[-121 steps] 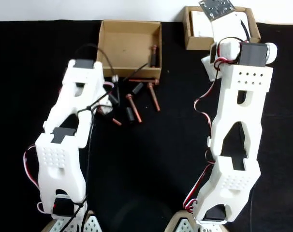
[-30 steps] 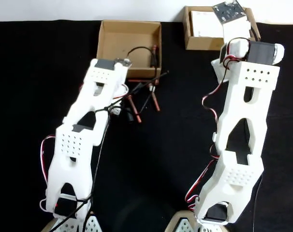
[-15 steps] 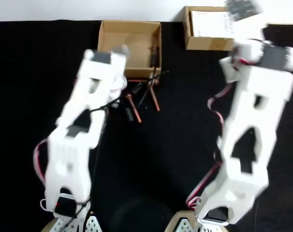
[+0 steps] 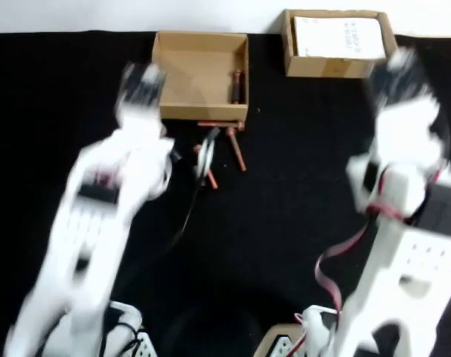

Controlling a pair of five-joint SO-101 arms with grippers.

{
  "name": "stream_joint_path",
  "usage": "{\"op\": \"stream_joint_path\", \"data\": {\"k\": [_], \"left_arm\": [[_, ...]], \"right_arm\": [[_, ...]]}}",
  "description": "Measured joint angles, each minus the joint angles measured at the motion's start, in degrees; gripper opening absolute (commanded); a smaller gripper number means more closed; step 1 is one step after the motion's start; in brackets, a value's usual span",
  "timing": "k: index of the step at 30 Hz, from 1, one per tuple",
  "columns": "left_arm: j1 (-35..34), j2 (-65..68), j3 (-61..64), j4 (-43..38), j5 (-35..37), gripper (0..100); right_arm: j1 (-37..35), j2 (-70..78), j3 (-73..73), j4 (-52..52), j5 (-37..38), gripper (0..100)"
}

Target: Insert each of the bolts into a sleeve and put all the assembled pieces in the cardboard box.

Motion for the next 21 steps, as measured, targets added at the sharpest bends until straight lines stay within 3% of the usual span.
{"op": "stream_joint_path", "data": {"k": [2, 5, 8, 12, 16, 21], "left_arm": [[0.0, -6.77, 6.15, -7.82, -1.67, 1], [0.0, -11.96, 8.0, -11.96, -3.6, 1], [0.0, -13.27, 8.0, -12.48, -4.31, 1], [0.0, -13.54, 5.54, -8.79, -4.31, 1], [0.0, -13.54, -1.41, -4.13, -4.31, 1], [2.9, -13.63, -9.93, 0.18, -2.81, 1]], "right_arm": [[-3.16, -4.84, 7.3, 0.0, 0.0, 0.9], [-10.81, -11.96, 18.46, -0.18, 0.0, 0.9], [-21.19, -18.29, 29.01, -3.52, -2.64, 0.9], [-31.38, -24.35, 39.82, -14.33, -12.84, 0.9], [-33.76, -26.81, 48.35, -30.24, -23.3, 0.9], [-34.37, -27.52, 58.11, -51.87, -26.64, 0.9]]}}
